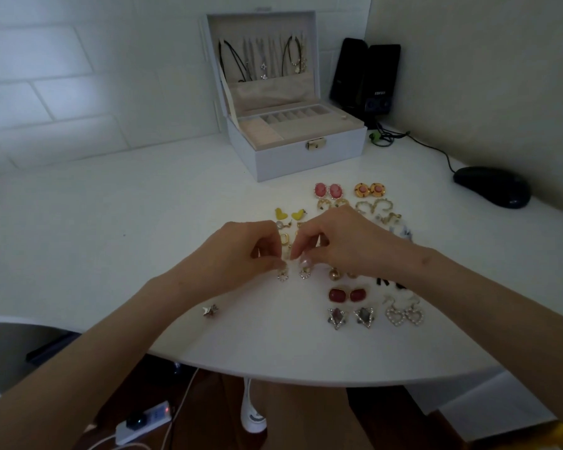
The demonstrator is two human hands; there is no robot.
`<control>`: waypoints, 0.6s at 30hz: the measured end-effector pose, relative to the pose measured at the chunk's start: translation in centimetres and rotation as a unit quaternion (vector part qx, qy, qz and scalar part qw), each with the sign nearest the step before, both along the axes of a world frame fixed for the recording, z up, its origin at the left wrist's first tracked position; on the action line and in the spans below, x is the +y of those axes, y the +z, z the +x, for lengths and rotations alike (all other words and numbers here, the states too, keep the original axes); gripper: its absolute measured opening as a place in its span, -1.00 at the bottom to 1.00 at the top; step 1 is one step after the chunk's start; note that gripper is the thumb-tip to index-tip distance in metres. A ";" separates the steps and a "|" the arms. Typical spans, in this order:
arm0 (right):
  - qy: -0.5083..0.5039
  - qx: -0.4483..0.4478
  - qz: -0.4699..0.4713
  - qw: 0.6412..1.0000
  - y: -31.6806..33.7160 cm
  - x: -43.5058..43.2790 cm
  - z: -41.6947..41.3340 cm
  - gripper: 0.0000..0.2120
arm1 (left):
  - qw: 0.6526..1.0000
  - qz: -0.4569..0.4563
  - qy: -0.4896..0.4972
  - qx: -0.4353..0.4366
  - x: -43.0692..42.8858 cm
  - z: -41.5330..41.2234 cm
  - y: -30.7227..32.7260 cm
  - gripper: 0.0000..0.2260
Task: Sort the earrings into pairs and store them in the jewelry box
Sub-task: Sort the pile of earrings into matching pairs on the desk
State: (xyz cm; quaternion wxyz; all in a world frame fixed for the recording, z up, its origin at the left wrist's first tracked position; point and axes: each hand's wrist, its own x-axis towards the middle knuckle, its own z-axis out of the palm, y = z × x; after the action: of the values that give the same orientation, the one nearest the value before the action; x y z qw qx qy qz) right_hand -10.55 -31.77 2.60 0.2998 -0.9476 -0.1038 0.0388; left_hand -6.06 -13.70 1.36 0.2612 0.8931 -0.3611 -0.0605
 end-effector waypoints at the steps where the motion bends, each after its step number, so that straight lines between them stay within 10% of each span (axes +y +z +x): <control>1: 0.002 0.002 -0.005 1.000 0.1 0.0 -0.1 -0.86 | 1.000 0.006 -0.008 0.001 -0.1 0.0 -0.1 -0.91; 18: -0.004 -0.026 -0.024 0.999 -0.4 0.0 0.4 -0.84 | 1.000 -0.001 -0.017 -0.024 -1.0 0.3 -1.4 -0.90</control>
State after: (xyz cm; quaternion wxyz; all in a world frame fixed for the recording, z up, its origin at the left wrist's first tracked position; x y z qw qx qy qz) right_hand -10.19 -31.72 2.20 0.2743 -0.9555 -0.1071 0.0151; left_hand -5.78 -14.67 -0.02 0.2525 0.8875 -0.3830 -0.0427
